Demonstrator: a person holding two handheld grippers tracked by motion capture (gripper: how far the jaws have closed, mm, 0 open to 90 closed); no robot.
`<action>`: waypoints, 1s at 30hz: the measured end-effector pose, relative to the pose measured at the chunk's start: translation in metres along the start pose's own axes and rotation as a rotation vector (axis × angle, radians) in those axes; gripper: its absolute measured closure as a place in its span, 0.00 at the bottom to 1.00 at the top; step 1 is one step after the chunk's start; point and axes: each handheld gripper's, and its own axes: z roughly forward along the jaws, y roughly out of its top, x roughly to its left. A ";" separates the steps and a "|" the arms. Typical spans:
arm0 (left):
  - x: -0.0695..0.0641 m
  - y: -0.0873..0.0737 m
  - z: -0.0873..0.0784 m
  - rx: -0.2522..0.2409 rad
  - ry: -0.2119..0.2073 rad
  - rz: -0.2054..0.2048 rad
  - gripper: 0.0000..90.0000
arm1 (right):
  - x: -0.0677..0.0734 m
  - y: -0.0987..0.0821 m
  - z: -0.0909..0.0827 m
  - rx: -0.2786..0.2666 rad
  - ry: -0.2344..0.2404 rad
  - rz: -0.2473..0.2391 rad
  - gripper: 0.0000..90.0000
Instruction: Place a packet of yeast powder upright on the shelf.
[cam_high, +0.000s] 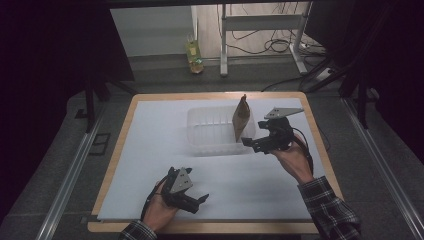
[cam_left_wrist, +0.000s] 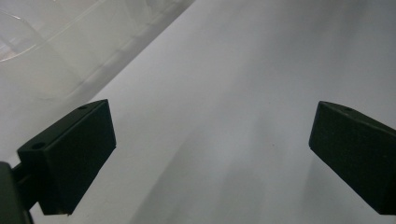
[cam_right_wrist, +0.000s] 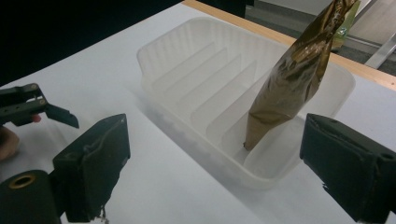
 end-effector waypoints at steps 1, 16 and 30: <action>0.000 0.000 0.000 0.000 0.000 0.000 0.00 | 0.001 -0.001 -0.002 0.000 0.001 -0.002 0.09; 0.000 0.000 0.000 0.000 0.004 -0.001 0.00 | 0.010 -0.028 -0.020 0.013 -0.004 -0.015 0.06; 0.000 0.000 -0.001 -0.005 0.004 0.000 0.00 | 0.020 -0.060 -0.026 0.030 -0.006 -0.070 0.05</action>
